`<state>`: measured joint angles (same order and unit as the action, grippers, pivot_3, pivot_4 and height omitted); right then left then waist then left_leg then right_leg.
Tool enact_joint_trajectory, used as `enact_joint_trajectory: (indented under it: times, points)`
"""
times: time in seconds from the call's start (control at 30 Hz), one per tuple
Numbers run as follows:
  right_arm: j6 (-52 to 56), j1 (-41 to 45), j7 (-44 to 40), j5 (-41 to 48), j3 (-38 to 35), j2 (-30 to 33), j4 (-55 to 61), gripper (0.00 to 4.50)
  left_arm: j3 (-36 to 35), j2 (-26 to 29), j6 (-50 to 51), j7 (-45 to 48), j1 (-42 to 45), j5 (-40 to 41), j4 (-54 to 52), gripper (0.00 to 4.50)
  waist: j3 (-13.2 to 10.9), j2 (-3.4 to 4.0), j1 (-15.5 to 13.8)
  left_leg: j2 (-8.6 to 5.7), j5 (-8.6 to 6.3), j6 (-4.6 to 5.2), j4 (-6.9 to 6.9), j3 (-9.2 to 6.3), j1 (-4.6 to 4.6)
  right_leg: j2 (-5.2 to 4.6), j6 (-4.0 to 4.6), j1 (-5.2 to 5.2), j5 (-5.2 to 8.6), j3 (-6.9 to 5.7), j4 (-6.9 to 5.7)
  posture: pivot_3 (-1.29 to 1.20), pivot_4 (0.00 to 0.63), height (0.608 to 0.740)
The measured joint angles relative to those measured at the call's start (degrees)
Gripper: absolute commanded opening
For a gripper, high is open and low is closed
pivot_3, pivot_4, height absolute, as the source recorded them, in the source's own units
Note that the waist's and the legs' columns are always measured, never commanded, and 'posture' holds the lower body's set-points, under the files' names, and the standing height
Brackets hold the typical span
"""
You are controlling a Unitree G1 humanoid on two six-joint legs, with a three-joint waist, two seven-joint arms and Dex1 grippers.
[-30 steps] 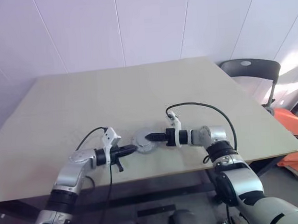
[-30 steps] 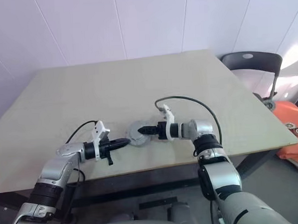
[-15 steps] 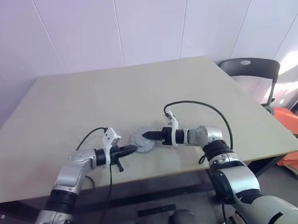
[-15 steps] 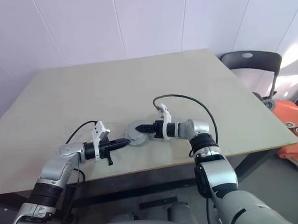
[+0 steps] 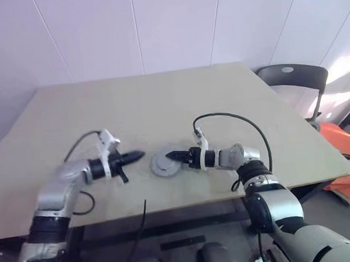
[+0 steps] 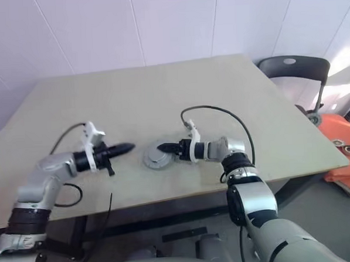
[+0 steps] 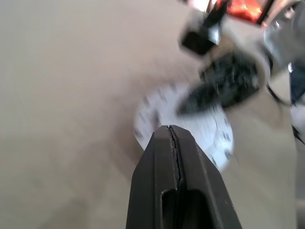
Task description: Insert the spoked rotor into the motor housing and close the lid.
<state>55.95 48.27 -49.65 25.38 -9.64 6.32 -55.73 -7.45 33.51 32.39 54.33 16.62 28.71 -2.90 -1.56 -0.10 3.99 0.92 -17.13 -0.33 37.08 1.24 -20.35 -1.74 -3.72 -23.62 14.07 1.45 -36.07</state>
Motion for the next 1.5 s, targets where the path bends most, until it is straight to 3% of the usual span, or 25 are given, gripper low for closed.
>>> enact_joint_trajectory:
  times: [0.33, 0.8, 1.13, 1.27, 1.5]
  points:
    - [-0.05, 0.44, 4.88, 2.40, -4.79, -1.12, -2.61, 2.22, -5.07, -2.87, 2.62, -6.69, -8.09, 4.96, -3.60, 0.00, -0.12, -0.10, -0.05, 0.01, 0.00, -0.02, -0.02, -0.02, -0.02, -0.08, 0.09, -0.04, 0.03, -0.03, -0.02, 0.00, 0.000, 0.740]
    - [-0.01, 1.11, 6.02, 2.93, -5.52, -1.02, -3.76, 2.22, -5.12, -2.94, 2.09, -8.42, -8.67, 5.65, -2.37, 0.00, -0.13, -0.09, -0.01, -0.01, 0.00, -0.02, 0.03, 0.02, 0.00, -0.05, 0.08, 0.02, 0.02, -0.02, 0.00, 0.00, 0.000, 0.740]
    - [1.47, 4.59, 17.02, 8.06, -16.91, -0.43, -9.59, 2.22, -5.13, -4.17, 2.15, -9.53, -11.14, 5.79, -1.79, 0.00, -0.38, -0.11, -0.03, -0.03, 0.00, -0.02, -0.04, 0.07, -0.29, -0.11, 0.03, -0.21, 0.00, 0.00, 0.10, 0.00, 0.000, 0.740]
    - [-0.12, 5.69, 21.35, 10.40, -21.98, -0.58, -9.81, 2.22, -5.78, -6.44, 2.42, -10.95, -12.00, 7.34, -1.78, 0.00, -0.40, -0.10, -0.05, -0.03, 0.02, -0.02, 0.06, 0.07, -1.10, -0.11, -0.09, -1.02, -0.09, 0.01, -0.04, 0.00, 0.000, 0.740]
    - [-0.01, 9.04, 23.87, 14.18, -25.67, -2.30, -9.51, 2.22, -8.19, -10.48, 2.56, -14.75, -9.80, 10.59, -0.25, 0.00, -0.41, -0.09, -0.05, -0.01, 0.01, -0.01, -0.06, 0.07, -1.12, -0.11, -0.09, -1.07, -0.10, -0.01, -0.03, 0.00, 0.000, 0.740]
